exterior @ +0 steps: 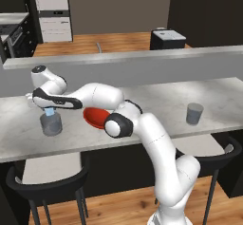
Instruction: There are four ice cubes in the ice bowl. Place two ice cubes in each glass of water.
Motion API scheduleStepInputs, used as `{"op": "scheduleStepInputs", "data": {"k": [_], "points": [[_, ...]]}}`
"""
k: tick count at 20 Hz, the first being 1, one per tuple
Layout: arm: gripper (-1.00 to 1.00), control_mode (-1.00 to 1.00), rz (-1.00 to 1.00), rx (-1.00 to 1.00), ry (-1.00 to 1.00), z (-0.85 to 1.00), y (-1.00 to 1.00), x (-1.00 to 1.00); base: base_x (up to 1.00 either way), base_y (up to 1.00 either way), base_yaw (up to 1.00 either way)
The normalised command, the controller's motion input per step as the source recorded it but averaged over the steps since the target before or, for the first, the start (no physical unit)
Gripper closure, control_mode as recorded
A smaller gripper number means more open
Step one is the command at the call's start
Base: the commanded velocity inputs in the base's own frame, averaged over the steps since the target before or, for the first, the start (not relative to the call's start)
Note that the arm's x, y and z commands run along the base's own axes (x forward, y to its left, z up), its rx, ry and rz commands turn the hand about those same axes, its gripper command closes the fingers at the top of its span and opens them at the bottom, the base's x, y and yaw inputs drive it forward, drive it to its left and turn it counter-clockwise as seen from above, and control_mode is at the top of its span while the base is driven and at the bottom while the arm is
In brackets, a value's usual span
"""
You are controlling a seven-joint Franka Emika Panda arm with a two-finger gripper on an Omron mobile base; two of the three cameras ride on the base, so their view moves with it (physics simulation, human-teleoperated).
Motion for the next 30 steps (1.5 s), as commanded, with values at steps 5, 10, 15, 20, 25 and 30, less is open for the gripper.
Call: {"op": "scheduleStepInputs", "data": {"k": [5, 10, 15, 20, 25, 30], "points": [[1.00, -1.00, 0.00, 0.00, 0.00, 0.00, 0.02, -0.05, 0.00, 0.00, 0.00], [1.00, -1.00, -0.02, 0.00, 0.00, 0.00, 0.07, -0.16, 0.00, 0.00, 0.00], [1.00, -1.00, -0.02, 0.00, 0.00, -0.10, 0.03, -0.12, 0.00, 0.00, 0.00], [1.00, -1.00, 0.00, -0.01, 0.01, -0.17, -0.08, 0.00, 0.00, 0.00, 0.00], [1.00, -1.00, 0.00, -0.02, 0.00, -0.08, -0.11, 0.00, 0.00, 0.00, 0.00], [1.00, -1.00, 0.00, 0.00, 0.00, 0.00, -0.01, 0.00, 0.00, 0.00, 0.00]]}}
